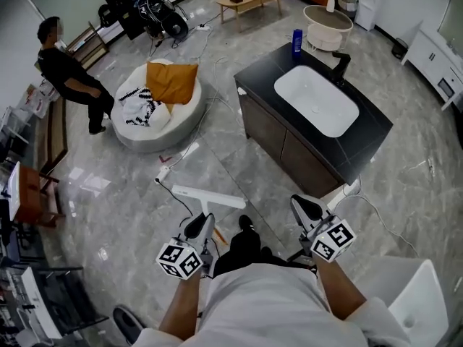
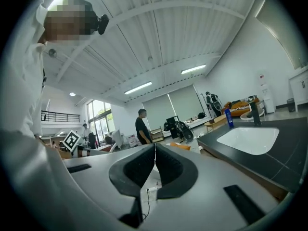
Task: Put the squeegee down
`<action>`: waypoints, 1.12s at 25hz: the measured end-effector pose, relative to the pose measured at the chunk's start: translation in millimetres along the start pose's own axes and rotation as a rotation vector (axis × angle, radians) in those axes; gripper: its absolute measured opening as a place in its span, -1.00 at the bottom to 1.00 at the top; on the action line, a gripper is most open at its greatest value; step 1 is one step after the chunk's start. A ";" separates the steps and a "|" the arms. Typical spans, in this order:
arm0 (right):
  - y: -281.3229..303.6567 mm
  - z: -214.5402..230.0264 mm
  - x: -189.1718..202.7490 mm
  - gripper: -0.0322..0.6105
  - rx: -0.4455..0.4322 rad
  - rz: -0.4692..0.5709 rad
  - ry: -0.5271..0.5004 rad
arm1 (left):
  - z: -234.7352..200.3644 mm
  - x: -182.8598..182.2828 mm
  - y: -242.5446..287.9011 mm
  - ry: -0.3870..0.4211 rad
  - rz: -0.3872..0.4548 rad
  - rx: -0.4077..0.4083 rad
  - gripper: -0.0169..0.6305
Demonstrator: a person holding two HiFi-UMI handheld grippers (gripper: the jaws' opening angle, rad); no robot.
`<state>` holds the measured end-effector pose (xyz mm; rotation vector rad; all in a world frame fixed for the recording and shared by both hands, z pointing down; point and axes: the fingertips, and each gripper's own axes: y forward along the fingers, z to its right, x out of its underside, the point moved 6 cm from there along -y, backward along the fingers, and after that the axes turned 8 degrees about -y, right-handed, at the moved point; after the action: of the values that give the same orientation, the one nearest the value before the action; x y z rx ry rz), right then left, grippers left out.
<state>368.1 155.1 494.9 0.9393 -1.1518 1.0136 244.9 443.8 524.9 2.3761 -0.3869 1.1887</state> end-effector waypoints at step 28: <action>221.8 109.1 -75.4 -0.85 0.115 -0.012 -0.078 | -148.5 -173.6 184.3 -0.021 0.011 0.123 -0.70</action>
<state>118.6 102.2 453.1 1.0842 -1.1610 1.0502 -38.8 369.7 512.4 2.4953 -0.3433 1.2260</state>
